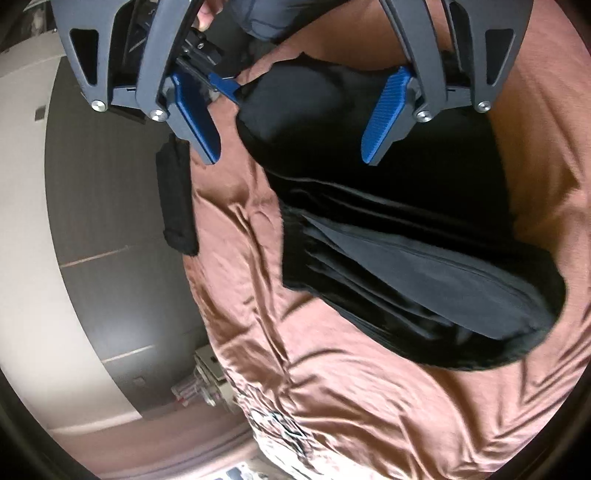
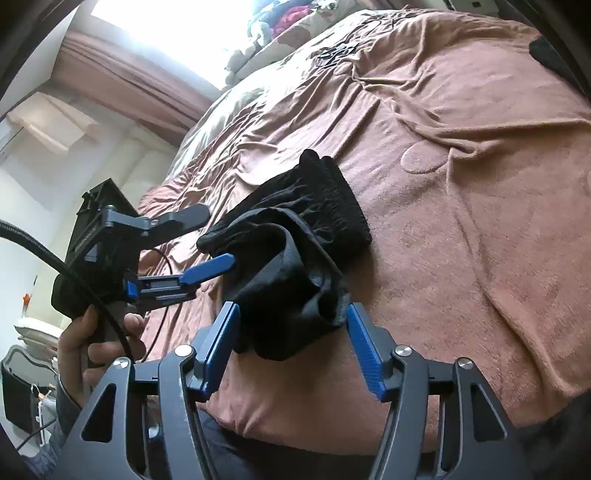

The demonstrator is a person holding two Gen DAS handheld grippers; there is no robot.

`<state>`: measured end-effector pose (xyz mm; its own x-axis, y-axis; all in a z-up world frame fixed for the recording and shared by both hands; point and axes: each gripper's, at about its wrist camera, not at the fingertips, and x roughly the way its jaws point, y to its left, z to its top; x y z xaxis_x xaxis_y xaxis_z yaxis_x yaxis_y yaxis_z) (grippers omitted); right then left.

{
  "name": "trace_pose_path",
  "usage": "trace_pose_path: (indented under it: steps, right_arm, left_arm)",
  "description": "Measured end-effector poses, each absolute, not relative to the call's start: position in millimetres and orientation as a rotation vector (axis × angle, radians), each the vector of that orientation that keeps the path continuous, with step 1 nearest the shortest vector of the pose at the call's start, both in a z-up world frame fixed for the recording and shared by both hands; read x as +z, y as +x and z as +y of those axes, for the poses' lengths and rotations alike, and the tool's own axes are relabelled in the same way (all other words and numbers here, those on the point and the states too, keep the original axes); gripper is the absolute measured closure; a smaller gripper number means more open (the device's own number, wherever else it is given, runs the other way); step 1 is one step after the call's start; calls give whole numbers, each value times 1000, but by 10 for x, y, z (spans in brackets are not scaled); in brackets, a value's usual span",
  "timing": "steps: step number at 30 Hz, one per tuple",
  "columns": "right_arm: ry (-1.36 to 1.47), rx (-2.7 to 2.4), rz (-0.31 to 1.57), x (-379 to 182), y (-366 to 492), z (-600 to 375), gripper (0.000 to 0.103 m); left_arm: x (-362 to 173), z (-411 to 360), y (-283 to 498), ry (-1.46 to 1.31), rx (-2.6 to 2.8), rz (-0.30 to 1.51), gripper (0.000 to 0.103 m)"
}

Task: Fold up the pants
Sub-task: 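Open both grippers and release the folded shorts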

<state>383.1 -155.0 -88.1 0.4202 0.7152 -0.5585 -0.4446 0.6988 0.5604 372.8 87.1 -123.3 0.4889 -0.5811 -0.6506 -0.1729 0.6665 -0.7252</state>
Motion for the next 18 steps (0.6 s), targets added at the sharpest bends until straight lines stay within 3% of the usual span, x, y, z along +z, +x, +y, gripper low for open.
trace_pose_path:
  steps: [7,9,12,18]
  right_arm:
    - [384,748,884,-915,4002,-1433,40]
    - [410,757,879,-918,4050,-1420,31]
    - [431,776,869,-920,4115,-1399,27]
    - [402,767,886,-1005,4238,-1258,27]
  left_arm:
    - [-1351,1216,3690,-878,-212,1053,16]
    - [-1409,1294,3712,-887,-198,1055,16]
    - [-1465,1380,3748,-893,-174,1052,16]
    - [-1607,1531,3870,-932,-140,1041,16]
